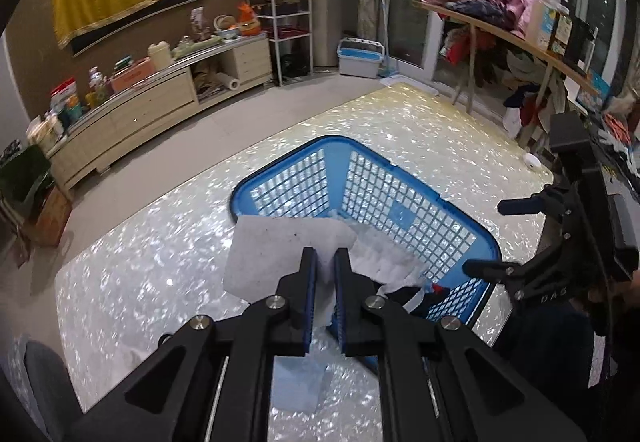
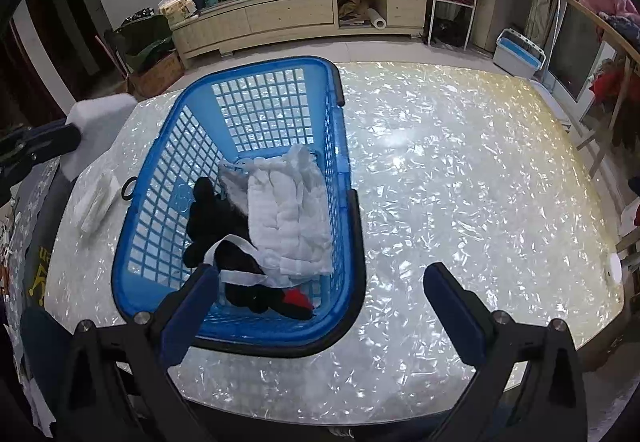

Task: Organize soft objects
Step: 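Carry the white foam pad with the left gripper over the basket and release it, then withdraw the left gripper from the basket while the right gripper moves toward the light blue cloth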

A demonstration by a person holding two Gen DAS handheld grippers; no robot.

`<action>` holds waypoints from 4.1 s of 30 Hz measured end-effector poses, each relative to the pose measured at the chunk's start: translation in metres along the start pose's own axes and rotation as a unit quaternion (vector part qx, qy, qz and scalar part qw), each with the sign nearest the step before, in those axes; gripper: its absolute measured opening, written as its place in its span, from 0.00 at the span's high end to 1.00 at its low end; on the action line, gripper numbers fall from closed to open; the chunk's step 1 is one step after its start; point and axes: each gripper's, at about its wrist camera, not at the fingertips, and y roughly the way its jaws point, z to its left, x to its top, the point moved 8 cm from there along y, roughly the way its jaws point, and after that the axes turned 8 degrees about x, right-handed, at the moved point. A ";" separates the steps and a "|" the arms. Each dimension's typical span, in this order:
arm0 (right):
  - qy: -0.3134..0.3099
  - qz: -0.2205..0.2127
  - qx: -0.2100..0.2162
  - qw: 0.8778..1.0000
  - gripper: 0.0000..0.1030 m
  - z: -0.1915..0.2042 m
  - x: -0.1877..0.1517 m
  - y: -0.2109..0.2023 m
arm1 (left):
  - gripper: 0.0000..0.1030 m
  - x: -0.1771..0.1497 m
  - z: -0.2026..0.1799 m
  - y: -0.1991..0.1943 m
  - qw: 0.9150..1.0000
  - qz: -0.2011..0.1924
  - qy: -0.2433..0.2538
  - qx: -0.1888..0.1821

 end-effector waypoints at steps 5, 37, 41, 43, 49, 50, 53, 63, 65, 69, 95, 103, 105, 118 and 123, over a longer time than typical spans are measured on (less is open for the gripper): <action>0.007 0.006 0.004 1.000 0.00 -0.010 0.002 0.007 | 0.92 0.013 -0.017 0.020 1.000 0.006 0.022 -0.013; 0.030 0.027 0.039 0.998 0.00 -0.017 0.007 0.035 | 0.91 0.024 -0.079 0.151 0.987 0.105 0.117 -0.036; 0.036 0.026 0.040 0.998 0.00 -0.020 0.007 0.034 | 0.87 0.019 -0.081 0.160 0.985 0.117 0.123 -0.033; 0.039 0.025 0.042 0.998 0.00 -0.020 0.007 0.034 | 0.82 0.016 -0.082 0.162 0.984 0.121 0.126 -0.036; 0.044 0.020 0.049 0.998 0.00 -0.022 0.003 0.026 | 0.35 0.019 -0.083 0.157 0.986 0.109 0.128 -0.018; 0.043 0.019 0.048 0.998 0.00 -0.022 0.004 0.025 | 0.30 0.021 -0.082 0.153 0.986 0.100 0.130 -0.017; 0.046 0.016 0.044 0.998 0.00 -0.022 0.002 0.019 | 0.30 0.023 -0.077 0.141 0.987 0.092 0.130 -0.013; 0.045 0.003 0.045 0.998 0.00 -0.010 -0.004 -0.001 | 0.21 0.022 -0.064 0.087 0.994 0.060 0.095 -0.012; 0.042 0.000 0.043 0.998 0.00 -0.008 -0.007 -0.007 | 0.18 0.021 -0.058 0.074 0.995 0.053 0.084 -0.012; 0.033 -0.005 0.040 0.999 0.00 -0.001 -0.008 -0.017 | 0.18 0.017 -0.049 0.053 0.996 0.043 0.076 0.005; -0.088 -0.009 0.071 0.993 0.00 0.128 -0.008 -0.017 | 0.00 -0.084 0.038 -0.045 0.996 0.050 -0.048 0.050; -0.129 0.013 0.085 0.988 0.00 0.171 -0.013 0.004 | 0.00 -0.123 0.067 -0.057 0.993 0.068 -0.090 0.046; -0.140 0.018 0.087 0.986 0.00 0.181 -0.014 0.010 | 0.00 -0.133 0.075 -0.059 0.991 0.074 -0.103 0.049; -0.188 0.048 0.122 0.973 0.00 0.238 -0.013 0.066 | 0.00 -0.178 0.122 -0.057 0.981 0.091 -0.158 0.069; -0.189 0.068 0.127 0.971 0.03 0.246 -0.016 0.087 | 0.00 -0.188 0.135 -0.046 0.978 0.090 -0.173 0.068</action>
